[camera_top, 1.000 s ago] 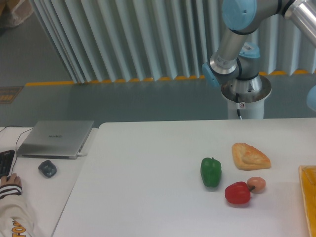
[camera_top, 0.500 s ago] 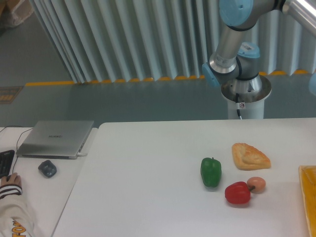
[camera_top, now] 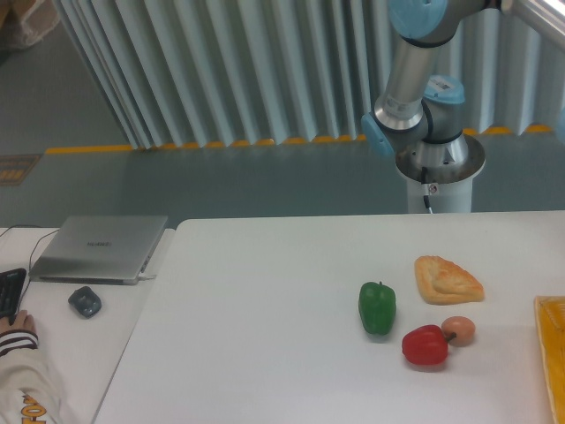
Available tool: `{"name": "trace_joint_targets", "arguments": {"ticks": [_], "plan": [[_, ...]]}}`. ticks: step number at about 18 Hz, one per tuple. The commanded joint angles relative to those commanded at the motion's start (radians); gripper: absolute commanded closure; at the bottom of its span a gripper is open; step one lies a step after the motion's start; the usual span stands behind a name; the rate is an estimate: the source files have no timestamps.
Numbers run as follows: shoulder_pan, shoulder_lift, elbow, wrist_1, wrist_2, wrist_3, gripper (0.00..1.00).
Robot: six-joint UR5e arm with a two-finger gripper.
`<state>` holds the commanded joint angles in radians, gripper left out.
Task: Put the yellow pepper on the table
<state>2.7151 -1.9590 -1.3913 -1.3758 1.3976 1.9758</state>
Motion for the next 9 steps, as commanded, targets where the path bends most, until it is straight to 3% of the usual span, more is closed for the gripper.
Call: {"name": "trace_joint_targets", "arguments": {"ticks": [2, 6, 9], "plan": [[0.0, 0.031, -0.005, -0.042, -0.006, -0.003, 0.76], [-0.011, 0.031, -0.012, -0.045, -0.093, -0.075, 0.76], [-0.063, 0.032, -0.026, -0.039, -0.109, -0.179, 0.76]]}}
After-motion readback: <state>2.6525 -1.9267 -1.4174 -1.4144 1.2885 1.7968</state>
